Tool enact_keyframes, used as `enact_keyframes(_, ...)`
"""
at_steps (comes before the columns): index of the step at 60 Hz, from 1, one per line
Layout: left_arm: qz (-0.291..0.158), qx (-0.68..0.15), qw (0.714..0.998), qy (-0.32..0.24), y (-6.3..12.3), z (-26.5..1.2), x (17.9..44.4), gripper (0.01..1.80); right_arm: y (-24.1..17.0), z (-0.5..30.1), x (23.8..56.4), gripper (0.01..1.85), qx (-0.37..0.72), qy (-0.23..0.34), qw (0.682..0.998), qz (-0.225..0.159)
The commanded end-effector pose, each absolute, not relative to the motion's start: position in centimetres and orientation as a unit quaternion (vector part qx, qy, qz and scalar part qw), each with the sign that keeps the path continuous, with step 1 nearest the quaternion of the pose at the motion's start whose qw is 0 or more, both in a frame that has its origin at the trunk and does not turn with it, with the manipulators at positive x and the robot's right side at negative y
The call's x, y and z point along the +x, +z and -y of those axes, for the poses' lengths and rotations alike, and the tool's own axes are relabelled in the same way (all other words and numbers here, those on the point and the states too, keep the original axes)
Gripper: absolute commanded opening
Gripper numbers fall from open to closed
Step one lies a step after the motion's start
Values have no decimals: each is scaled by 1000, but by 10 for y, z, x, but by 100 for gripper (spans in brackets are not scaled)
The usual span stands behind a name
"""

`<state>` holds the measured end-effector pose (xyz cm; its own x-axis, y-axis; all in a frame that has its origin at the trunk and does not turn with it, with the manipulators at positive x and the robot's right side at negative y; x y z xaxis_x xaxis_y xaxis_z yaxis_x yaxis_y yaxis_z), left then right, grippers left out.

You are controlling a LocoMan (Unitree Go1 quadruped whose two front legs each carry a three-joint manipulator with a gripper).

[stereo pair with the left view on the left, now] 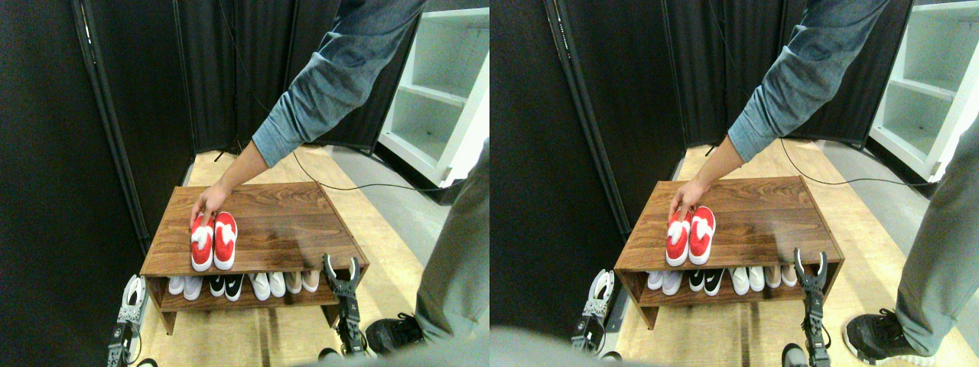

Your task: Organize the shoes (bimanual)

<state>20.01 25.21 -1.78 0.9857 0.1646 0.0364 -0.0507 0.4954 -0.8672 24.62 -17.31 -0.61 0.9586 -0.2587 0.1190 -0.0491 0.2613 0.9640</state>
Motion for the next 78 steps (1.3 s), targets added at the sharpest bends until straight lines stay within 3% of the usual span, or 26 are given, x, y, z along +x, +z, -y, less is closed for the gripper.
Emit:
enact_keyframes(1, 81, -484, 870, 45, -7, -251, 201, 1, -2, 171, 245, 44, 610, -44, 779, 138)
enact_keyframes(48, 80, -522, 847, 55, -13, -242, 192, 1, -2, 177, 241, 43, 608, -51, 780, 138)
enact_keyframes(49, 76, -538, 838, 53, -12, -241, 191, 10, -2, 177, 241, 42, 608, -50, 780, 138)
enact_keyframes(50, 71, -555, 828, 49, -11, -239, 189, 33, -2, 177, 241, 42, 607, -49, 781, 138)
enact_keyframes(51, 71, -554, 828, 49, -10, -237, 189, 45, -2, 177, 240, 42, 607, -48, 781, 138)
enact_keyframes(52, 71, -554, 828, 49, -10, -237, 189, 45, -2, 177, 240, 42, 607, -48, 781, 138)
enact_keyframes(53, 75, -547, 832, 49, -7, -232, 186, 82, -2, 177, 241, 43, 611, -45, 778, 138)
enact_keyframes(56, 68, -553, 829, 45, -5, -229, 184, 96, -1, 177, 241, 43, 611, -44, 778, 138)
enact_keyframes(59, 66, -570, 818, 38, 0, -222, 182, 127, -1, 177, 241, 43, 610, -41, 779, 138)
enact_keyframes(65, 62, -580, 811, 32, 7, -213, 182, 143, -1, 177, 241, 43, 612, -45, 778, 136)
enact_keyframes(72, 43, -581, 812, 33, 10, -208, 183, 139, -1, 177, 241, 42, 614, -41, 777, 136)
enact_keyframes(78, 29, -603, 797, 35, 6, -204, 188, 141, -1, 176, 241, 40, 614, -42, 776, 134)
